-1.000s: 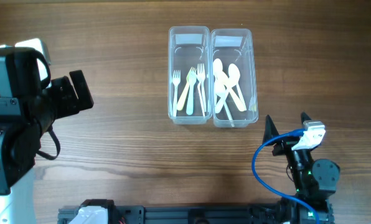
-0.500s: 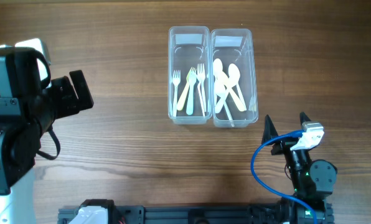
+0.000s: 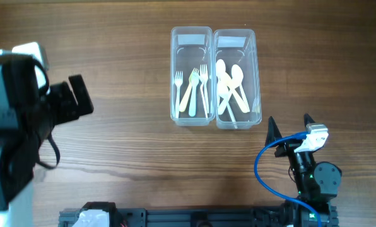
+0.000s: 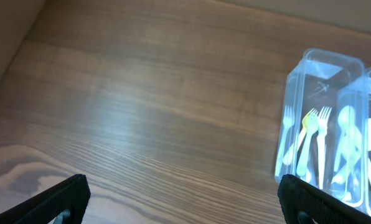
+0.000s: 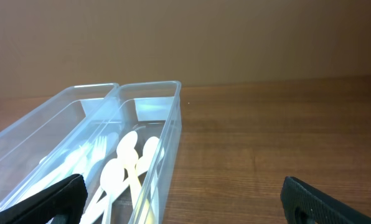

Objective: Pack container

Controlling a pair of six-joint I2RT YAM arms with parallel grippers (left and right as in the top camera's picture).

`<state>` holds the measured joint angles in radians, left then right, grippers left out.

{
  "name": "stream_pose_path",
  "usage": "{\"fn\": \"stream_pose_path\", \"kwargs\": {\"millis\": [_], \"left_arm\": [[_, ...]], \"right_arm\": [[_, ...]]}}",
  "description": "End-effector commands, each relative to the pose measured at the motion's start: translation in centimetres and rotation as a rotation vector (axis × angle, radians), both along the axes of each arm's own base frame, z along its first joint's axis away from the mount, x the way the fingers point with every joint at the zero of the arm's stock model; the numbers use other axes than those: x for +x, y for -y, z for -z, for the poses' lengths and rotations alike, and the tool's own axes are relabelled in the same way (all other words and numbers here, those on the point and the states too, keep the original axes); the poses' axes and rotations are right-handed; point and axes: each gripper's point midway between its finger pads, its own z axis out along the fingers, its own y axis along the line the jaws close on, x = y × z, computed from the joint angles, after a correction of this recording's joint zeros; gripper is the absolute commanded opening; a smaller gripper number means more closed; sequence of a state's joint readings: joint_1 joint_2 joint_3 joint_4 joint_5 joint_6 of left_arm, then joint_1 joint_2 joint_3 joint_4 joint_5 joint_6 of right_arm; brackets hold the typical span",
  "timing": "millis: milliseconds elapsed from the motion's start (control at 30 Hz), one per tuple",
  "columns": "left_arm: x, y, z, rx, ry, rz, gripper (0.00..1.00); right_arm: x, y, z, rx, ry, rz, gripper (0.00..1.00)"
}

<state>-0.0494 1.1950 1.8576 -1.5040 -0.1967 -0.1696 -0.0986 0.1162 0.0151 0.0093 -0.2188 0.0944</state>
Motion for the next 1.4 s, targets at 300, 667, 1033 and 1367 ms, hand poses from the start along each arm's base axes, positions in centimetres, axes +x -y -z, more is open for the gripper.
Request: {"fn": "stream_pose_path", "kwargs": {"millis": [300, 667, 1033, 1367], "left_arm": [[-2.3, 0.6, -0.7, -0.048, 0.507, 0.039, 1.0], [-0.5, 2.9, 17.7, -0.116, 0.655, 0.156, 1.0], [-0.7, 2.7, 23.1, -0.109, 0.63, 0.144, 1.0], [-0.7, 2.7, 23.1, -0.11, 0.629, 0.144, 1.0]], "right_arm": [[0.0, 0.1, -0.1, 0.017, 0.012, 0.012, 1.0], [0.0, 0.1, -0.1, 0.017, 0.012, 0.012, 1.0], [0.0, 0.1, -0.1, 0.018, 0.012, 0.012, 1.0], [0.0, 0.1, -0.1, 0.017, 0.012, 0.012, 1.0]]}}
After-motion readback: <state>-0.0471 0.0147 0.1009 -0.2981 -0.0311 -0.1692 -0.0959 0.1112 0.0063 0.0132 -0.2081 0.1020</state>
